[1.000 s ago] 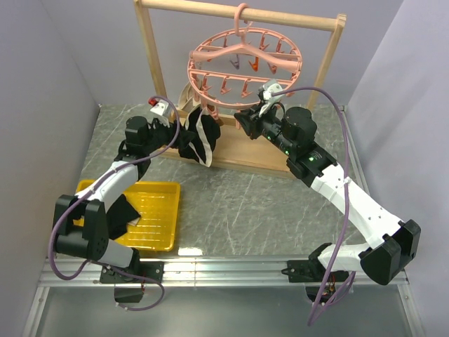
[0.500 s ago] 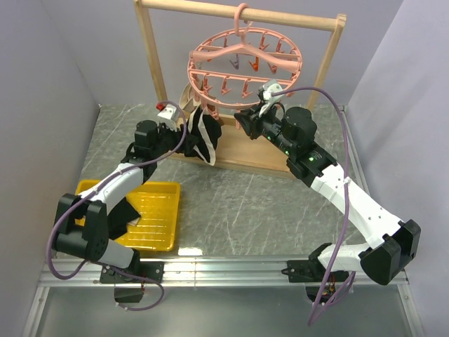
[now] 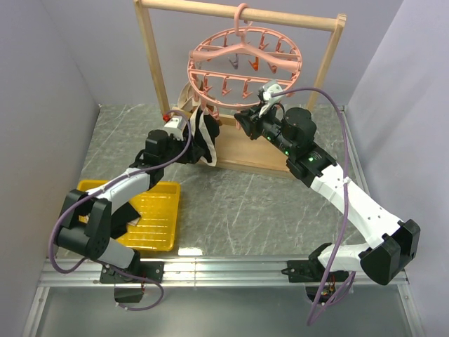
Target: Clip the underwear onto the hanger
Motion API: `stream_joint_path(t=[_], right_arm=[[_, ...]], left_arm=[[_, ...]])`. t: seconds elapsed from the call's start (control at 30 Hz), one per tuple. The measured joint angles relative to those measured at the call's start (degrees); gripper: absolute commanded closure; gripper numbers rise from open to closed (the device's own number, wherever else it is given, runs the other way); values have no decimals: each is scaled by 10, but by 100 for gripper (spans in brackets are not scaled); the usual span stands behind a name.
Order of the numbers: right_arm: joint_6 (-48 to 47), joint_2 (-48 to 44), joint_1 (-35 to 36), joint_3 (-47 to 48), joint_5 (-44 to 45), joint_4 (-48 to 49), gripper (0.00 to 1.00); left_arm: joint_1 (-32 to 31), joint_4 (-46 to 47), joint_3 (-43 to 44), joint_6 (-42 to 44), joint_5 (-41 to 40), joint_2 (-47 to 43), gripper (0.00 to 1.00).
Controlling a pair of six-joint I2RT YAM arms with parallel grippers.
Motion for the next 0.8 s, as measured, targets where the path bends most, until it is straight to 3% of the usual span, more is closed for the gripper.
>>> stream_joint_path(t=[0.17, 0.23, 0.27, 0.3, 0.37, 0.4, 0.8], right_arm=[[0, 0, 0, 0, 0, 1, 100], [0, 0, 0, 0, 0, 2, 100], [0, 0, 0, -1, 0, 2, 100], [0, 0, 0, -1, 0, 3, 100], [0, 0, 0, -1, 0, 3, 100], [0, 0, 0, -1, 0, 3, 100], [31, 0, -26, -22, -48, 32, 100]], left_arm=[[-10, 0, 0, -22, -7, 15, 37], [-10, -2, 0, -31, -8, 19, 42], [-10, -4, 0, -35, -9, 20, 49], [-10, -4, 0, -41, -8, 20, 65], [-10, 1, -1, -53, -4, 20, 84], [-10, 3, -2, -59, 0, 19, 99], [-24, 16, 51, -199, 99, -12, 100]])
